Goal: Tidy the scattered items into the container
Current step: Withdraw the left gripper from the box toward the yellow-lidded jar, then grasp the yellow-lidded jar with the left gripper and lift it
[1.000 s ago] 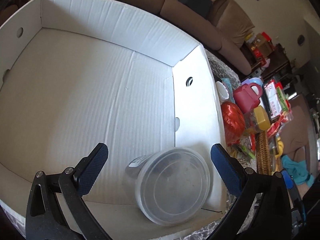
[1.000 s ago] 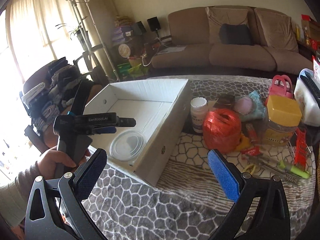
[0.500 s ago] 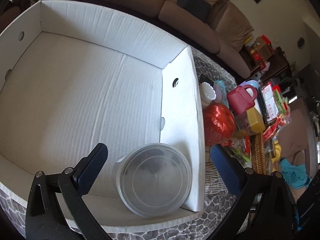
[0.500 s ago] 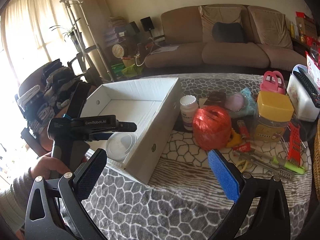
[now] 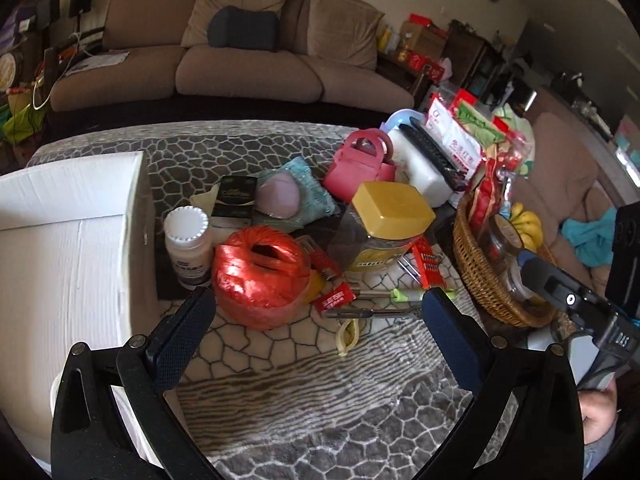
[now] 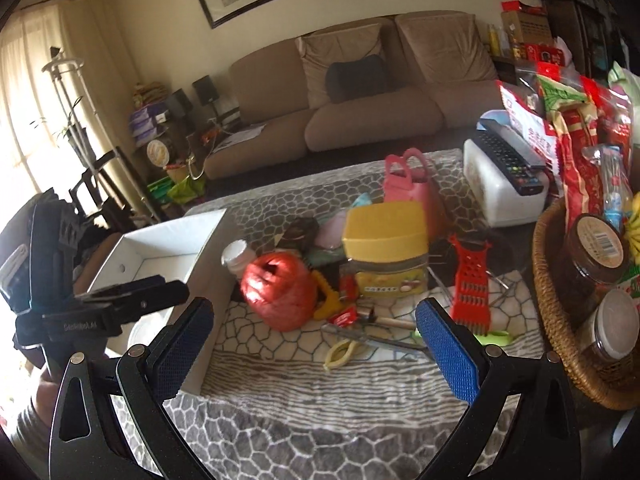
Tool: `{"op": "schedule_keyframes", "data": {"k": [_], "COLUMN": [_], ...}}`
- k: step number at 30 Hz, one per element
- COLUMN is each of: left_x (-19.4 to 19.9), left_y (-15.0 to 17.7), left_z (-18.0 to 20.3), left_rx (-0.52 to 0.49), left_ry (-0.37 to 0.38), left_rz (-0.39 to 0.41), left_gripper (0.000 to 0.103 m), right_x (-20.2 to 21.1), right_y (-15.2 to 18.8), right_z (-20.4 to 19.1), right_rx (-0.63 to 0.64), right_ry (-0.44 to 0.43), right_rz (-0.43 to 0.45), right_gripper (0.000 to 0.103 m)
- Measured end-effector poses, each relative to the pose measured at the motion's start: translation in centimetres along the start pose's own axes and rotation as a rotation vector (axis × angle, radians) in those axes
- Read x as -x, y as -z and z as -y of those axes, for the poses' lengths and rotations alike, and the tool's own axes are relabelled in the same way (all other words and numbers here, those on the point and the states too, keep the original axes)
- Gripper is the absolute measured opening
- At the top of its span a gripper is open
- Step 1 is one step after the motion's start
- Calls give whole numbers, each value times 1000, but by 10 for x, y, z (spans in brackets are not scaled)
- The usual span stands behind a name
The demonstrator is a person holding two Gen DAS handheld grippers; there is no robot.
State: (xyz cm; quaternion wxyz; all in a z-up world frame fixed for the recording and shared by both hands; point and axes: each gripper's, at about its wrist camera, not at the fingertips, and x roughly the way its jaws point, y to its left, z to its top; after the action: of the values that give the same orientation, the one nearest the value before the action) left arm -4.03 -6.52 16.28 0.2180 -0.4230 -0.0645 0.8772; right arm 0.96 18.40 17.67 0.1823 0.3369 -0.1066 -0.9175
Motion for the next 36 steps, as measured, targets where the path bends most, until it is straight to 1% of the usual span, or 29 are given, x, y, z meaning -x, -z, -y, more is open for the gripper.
{"op": "schedule_keyframes", "data": {"k": [3, 5, 9, 11, 14, 17, 19, 21, 23, 24, 25, 26, 28, 32, 34, 36], "left_x": [-35, -59, -102, -119, -142, -155, -160, -163, -164, -165, -165, -165, -164, -153, -140, -125], "left_y": [-8, -12, -21, -24, -27, -27, -25, -24, -23, -24, -24, -25, -24, -26, -26, -28], "left_z": [28, 41, 60, 65, 68, 69, 69, 71, 72, 71, 70, 69, 68, 63, 63, 67], "left_rx": [-71, -111, -177, -201, -208, -214, -221, -222, -213, -195, -181, -176, -180, -148, -141, -143], "left_ry": [-25, -43, -63, -69, -52, -32, -23, 0, 44, 82, 101, 101, 105, 119, 133, 142], "left_rz": [-2, -5, -22, -25, -38, -51, -54, -58, -60, -65, -71, -74, -81, -72, -58, -40], "left_gripper": [103, 103, 103, 103, 103, 103, 103, 103, 103, 101, 101, 101, 102, 102, 102, 102], "right_x": [-11, -21, -45, -60, -81, -101, -112, -120, -124, -126, -126, -126, -123, -115, -110, -102], "right_y": [-17, -25, -39, -46, -48, -43, -42, -41, -39, -38, -37, -37, -37, -38, -39, -46], "right_z": [34, 53, 82, 90, 101, 108, 109, 105, 101, 98, 96, 95, 90, 80, 75, 68], "right_rx": [-46, -78, -136, -147, -197, -261, -284, -280, -278, -280, -291, -301, -297, -277, -273, -258], "right_ry": [41, 32, -48, -69, -120, -185, -207, -217, -251, -281, -316, -341, -376, -393, -407, -397], "right_rz": [5, 6, 9, 1, -10, -40, -54, -71, -76, -77, -79, -79, -83, -88, -87, -95], "right_gripper": [103, 103, 103, 103, 103, 103, 103, 103, 103, 103, 102, 101, 103, 103, 103, 103]}}
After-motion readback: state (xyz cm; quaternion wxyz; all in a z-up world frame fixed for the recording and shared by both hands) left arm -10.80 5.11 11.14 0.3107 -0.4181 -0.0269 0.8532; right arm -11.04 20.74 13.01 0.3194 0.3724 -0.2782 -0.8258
